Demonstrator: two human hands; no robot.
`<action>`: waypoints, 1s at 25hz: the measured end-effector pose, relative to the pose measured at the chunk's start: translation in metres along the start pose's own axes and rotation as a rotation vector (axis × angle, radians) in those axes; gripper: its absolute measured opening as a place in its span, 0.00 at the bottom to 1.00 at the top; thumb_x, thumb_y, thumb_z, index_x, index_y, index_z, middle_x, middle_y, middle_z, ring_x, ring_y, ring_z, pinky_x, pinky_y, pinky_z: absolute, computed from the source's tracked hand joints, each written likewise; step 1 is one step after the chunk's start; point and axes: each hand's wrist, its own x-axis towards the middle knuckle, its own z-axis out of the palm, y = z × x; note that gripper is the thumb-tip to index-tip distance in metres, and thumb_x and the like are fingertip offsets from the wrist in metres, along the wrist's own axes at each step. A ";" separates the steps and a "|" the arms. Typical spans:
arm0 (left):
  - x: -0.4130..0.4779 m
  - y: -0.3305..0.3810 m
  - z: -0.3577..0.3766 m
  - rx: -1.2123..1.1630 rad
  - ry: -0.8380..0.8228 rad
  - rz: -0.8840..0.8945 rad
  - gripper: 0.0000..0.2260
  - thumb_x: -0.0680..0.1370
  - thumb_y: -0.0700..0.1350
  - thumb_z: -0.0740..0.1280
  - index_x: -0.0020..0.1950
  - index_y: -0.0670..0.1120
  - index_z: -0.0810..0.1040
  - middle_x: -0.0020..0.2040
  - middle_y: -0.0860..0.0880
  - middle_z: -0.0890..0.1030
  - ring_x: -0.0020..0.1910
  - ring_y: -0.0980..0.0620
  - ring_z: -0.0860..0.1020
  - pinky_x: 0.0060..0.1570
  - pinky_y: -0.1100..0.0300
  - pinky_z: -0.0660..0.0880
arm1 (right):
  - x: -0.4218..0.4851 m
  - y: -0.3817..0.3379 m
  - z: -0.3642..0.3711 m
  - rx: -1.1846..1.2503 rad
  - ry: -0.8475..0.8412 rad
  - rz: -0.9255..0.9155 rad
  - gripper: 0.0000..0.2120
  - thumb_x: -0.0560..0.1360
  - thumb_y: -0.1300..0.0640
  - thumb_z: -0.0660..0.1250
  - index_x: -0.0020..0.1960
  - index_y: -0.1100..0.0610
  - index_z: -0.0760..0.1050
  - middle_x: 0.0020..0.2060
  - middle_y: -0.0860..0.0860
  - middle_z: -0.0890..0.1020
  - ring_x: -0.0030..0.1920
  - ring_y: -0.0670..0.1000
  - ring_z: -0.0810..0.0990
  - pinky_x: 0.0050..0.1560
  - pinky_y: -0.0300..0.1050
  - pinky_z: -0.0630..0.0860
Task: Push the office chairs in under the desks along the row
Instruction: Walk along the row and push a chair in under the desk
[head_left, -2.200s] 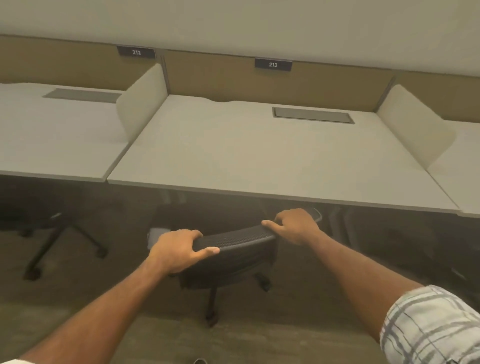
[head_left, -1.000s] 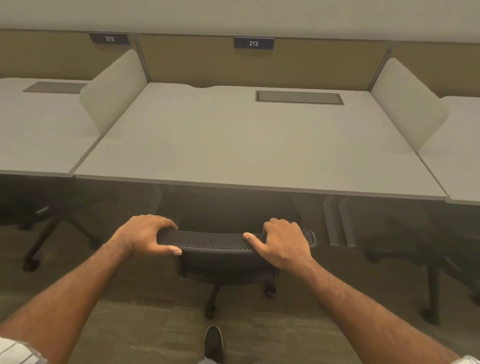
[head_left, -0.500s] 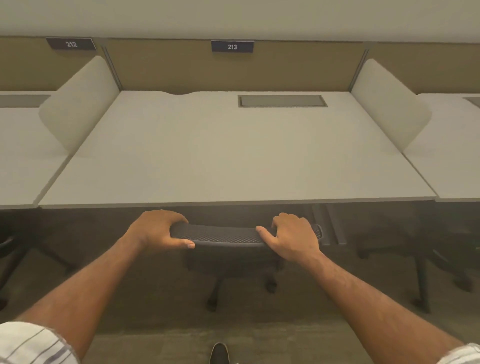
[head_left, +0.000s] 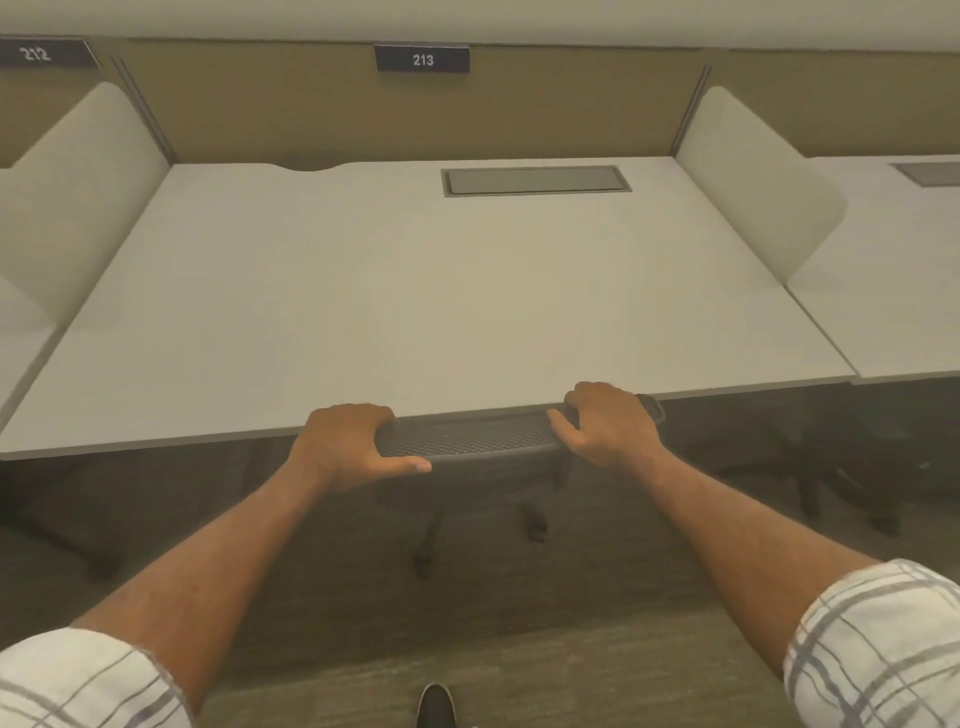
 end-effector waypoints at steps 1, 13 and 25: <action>0.002 0.002 0.002 0.004 -0.003 0.004 0.45 0.59 0.88 0.50 0.49 0.52 0.80 0.42 0.58 0.81 0.41 0.56 0.77 0.43 0.54 0.76 | -0.001 0.003 0.002 -0.006 0.008 -0.001 0.24 0.76 0.36 0.49 0.35 0.54 0.68 0.34 0.49 0.73 0.36 0.52 0.72 0.35 0.48 0.65; 0.004 0.009 -0.001 -0.042 -0.078 0.083 0.46 0.63 0.86 0.47 0.61 0.55 0.79 0.55 0.58 0.82 0.52 0.54 0.78 0.48 0.54 0.74 | -0.008 0.006 0.001 -0.007 -0.014 0.105 0.27 0.78 0.36 0.50 0.47 0.55 0.78 0.43 0.51 0.79 0.46 0.53 0.76 0.45 0.50 0.72; 0.030 0.108 -0.025 0.022 0.011 0.297 0.50 0.66 0.84 0.45 0.78 0.54 0.65 0.80 0.49 0.63 0.77 0.47 0.63 0.76 0.45 0.59 | -0.082 0.024 -0.039 0.095 0.133 0.241 0.40 0.76 0.28 0.54 0.77 0.55 0.65 0.76 0.54 0.68 0.76 0.55 0.65 0.75 0.53 0.61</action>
